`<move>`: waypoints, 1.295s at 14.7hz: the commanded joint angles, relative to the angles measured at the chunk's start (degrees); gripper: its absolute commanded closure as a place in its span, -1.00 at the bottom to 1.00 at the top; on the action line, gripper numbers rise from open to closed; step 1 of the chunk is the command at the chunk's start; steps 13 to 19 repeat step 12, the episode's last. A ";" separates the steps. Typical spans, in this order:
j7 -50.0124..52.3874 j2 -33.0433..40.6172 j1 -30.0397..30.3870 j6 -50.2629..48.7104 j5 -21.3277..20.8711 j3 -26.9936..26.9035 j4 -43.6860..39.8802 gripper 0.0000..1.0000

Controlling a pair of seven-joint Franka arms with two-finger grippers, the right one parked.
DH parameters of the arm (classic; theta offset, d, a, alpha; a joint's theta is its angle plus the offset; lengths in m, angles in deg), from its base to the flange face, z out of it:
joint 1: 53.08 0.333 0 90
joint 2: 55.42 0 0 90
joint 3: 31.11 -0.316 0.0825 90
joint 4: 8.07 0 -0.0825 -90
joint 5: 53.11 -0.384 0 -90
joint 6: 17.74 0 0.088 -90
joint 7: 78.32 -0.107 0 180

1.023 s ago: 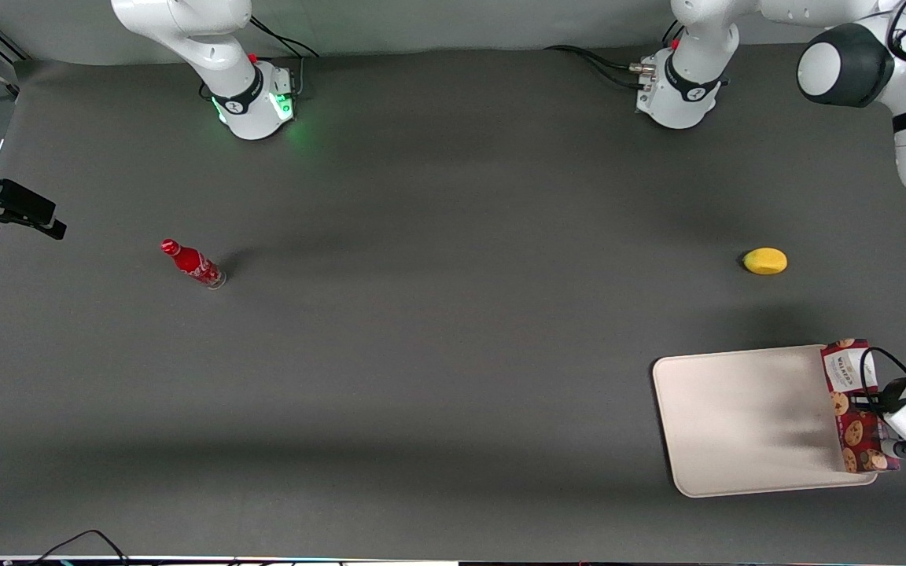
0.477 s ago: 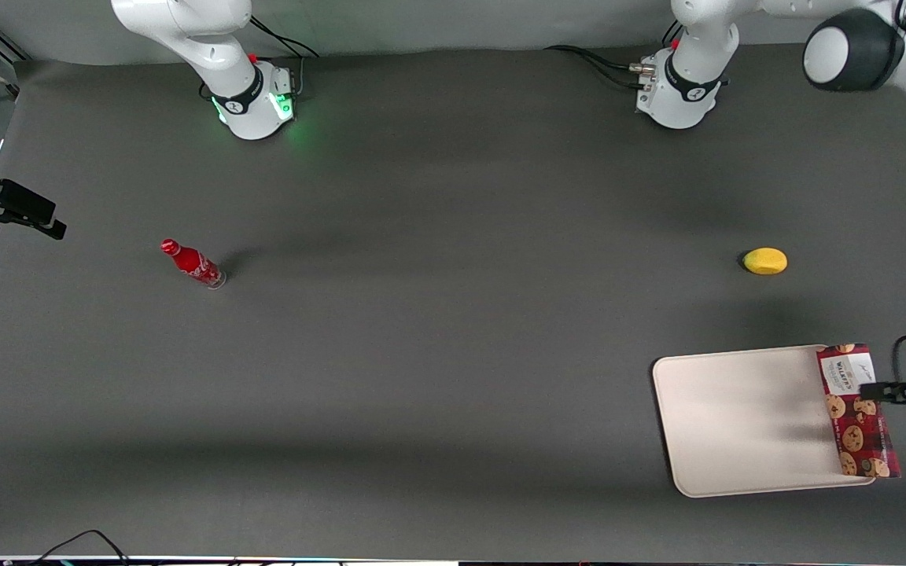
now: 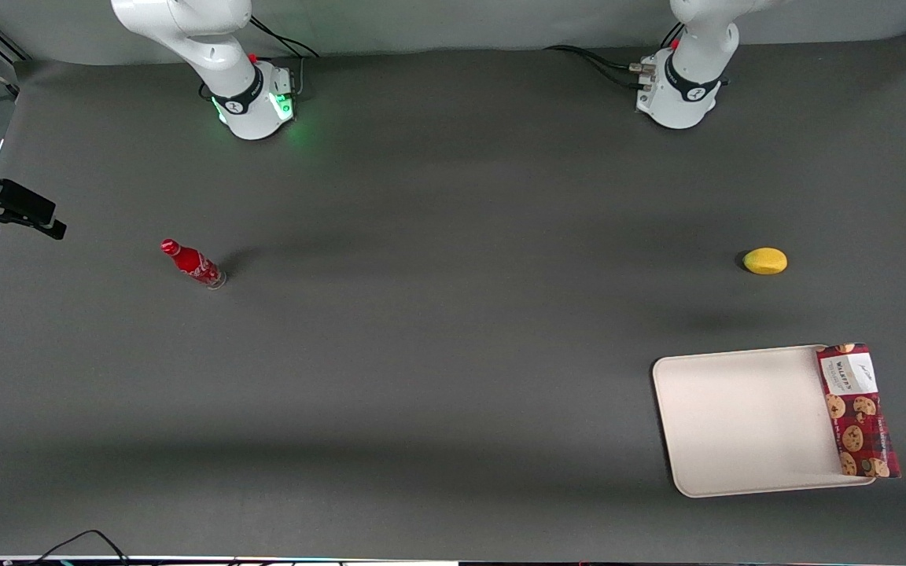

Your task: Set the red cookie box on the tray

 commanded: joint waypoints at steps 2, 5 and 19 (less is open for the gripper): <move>11.93 13.74 -5.86 -4.58 4.55 -0.05 14.04 -1.00; 14.41 26.38 -6.13 4.17 6.12 2.33 32.65 -1.00; 14.51 27.49 -6.04 3.60 7.36 3.38 29.13 -1.00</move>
